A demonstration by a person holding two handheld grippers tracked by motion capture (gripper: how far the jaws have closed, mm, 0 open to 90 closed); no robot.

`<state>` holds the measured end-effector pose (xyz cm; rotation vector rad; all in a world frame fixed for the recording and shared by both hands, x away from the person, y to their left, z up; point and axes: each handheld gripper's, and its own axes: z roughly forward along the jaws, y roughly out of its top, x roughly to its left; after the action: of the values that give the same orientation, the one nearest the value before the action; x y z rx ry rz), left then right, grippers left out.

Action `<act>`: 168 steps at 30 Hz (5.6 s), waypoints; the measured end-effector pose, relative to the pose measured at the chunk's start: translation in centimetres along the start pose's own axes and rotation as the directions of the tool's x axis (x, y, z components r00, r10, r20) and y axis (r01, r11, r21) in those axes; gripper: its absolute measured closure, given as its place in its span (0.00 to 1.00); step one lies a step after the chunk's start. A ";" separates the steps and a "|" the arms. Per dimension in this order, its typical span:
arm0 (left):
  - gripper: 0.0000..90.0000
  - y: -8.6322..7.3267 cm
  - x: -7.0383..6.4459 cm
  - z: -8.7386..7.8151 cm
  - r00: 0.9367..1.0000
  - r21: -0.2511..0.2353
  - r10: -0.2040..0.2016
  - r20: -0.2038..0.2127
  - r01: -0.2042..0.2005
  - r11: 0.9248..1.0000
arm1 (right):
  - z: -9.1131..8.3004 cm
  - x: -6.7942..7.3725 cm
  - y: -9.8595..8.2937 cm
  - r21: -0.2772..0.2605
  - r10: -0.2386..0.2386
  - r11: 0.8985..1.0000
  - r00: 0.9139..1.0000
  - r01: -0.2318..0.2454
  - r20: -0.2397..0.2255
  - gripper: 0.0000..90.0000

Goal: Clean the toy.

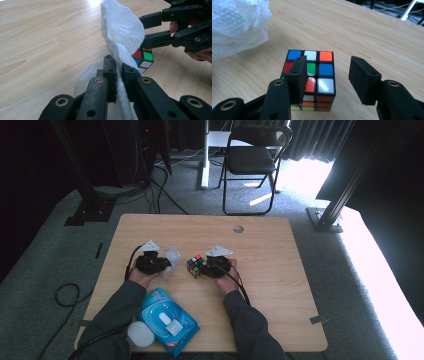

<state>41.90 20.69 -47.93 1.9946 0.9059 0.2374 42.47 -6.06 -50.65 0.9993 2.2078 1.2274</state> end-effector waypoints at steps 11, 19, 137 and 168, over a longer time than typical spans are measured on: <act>0.94 0.0 -0.1 0.0 1.000 -0.001 0.002 0.001 -0.002 1.000 | 0.2 -1.1 0.0 0.026 0.101 0.995 0.995 -0.101 -0.008 0.61; 0.94 0.0 -0.1 0.0 1.000 -0.002 -0.002 0.001 0.002 1.000 | 0.3 -1.9 -0.3 0.046 0.246 0.969 0.966 -0.243 -0.082 0.68; 0.93 0.3 0.0 -0.2 1.000 -0.024 -0.010 0.005 0.011 1.000 | 1.4 -0.5 -0.4 0.087 0.477 0.879 0.863 -0.469 -0.165 0.76; 0.92 0.5 -0.2 -0.1 1.000 -0.027 -0.008 0.012 0.008 1.000 | -0.5 -2.1 -1.4 0.036 0.041 0.999 0.992 -0.037 -0.123 0.24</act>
<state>41.95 20.48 -47.44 1.9649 0.8989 0.2324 42.95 -8.39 -51.58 1.0088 2.3209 1.3055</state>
